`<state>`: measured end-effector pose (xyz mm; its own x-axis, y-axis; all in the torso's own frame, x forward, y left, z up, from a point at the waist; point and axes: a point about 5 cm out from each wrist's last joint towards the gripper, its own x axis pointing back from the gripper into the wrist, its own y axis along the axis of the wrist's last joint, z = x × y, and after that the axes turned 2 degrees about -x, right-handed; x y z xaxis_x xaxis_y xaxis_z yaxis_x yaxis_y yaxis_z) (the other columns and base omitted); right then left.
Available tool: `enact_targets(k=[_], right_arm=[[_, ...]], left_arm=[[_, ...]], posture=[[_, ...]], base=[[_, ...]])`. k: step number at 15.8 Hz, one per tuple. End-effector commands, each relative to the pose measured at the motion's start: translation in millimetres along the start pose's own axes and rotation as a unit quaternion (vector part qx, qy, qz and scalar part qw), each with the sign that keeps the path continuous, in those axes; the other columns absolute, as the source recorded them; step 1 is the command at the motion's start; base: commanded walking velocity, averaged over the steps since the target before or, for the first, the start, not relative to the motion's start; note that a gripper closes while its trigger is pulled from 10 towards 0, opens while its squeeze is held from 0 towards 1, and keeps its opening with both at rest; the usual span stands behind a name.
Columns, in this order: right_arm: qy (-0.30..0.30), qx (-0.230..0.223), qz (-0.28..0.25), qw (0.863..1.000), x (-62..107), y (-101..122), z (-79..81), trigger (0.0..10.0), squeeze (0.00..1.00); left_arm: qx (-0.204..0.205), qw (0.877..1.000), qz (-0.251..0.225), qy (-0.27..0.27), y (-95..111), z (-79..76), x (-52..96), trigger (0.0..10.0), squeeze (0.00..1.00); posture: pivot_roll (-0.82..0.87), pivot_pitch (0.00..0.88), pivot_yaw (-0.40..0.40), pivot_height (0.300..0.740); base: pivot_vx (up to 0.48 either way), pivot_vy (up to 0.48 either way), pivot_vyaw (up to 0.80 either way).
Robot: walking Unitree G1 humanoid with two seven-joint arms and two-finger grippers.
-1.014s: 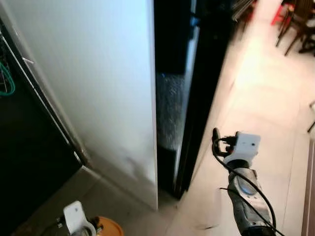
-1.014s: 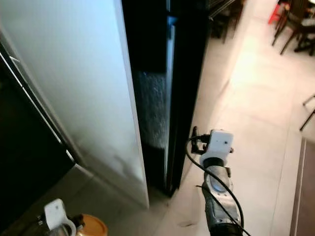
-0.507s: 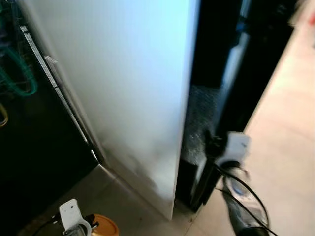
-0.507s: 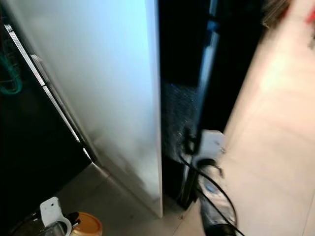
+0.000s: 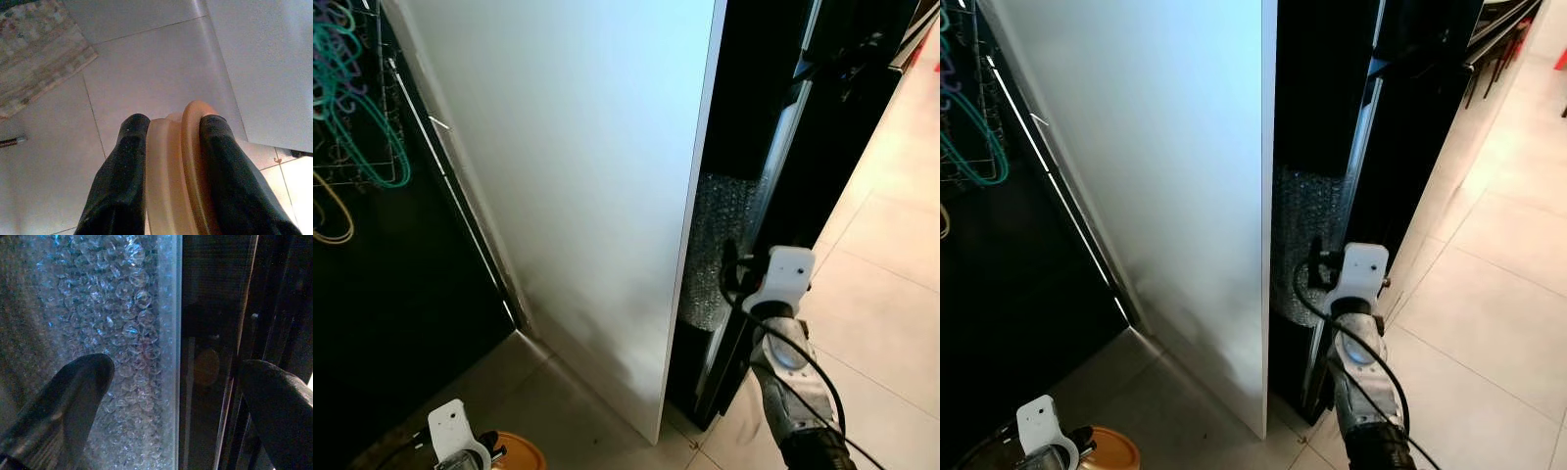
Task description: Restocking fridge
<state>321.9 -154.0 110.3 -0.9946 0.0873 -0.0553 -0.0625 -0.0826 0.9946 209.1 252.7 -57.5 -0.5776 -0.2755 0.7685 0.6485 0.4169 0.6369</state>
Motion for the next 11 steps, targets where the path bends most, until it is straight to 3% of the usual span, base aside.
enact_targets(k=[1, 4, 6, 11], right_arm=[[-0.006, 0.007, -0.009, 1.000, -3.6, 3.5, -0.5, 10.0, 0.00], [-0.028, 0.019, -0.013, 0.999, -6.3, 3.8, -7.1, 10.0, 0.00], [-0.074, 0.023, -0.028, 0.997, -8.1, 9.2, -18.8, 10.0, 0.00], [-0.091, 0.023, -0.030, 0.995, -8.8, 9.1, -25.5, 10.0, 0.00]], left_arm=[[-0.012, 1.000, 0.009, 0.004, -2.4, 1.8, 0.2, 10.0, 0.00], [-0.016, 1.000, 0.009, 0.002, -2.5, 1.0, 0.1, 10.0, 0.00], [-0.021, 1.000, 0.008, -0.002, -1.9, 0.1, 0.0, 10.0, 0.00], [-0.027, 1.000, 0.009, -0.002, -2.4, 1.7, 0.2, 10.0, 0.00]], posture=[[-0.16, 0.000, 0.035, 0.740], [-0.16, 0.000, 0.040, 0.740], [-0.15, 0.000, 0.038, 0.740], [-0.16, 0.000, 0.047, 0.740]], base=[[0.000, 0.000, 0.00], [0.000, 0.000, 0.00], [0.000, 0.000, 0.00], [0.000, 0.000, 0.00]])
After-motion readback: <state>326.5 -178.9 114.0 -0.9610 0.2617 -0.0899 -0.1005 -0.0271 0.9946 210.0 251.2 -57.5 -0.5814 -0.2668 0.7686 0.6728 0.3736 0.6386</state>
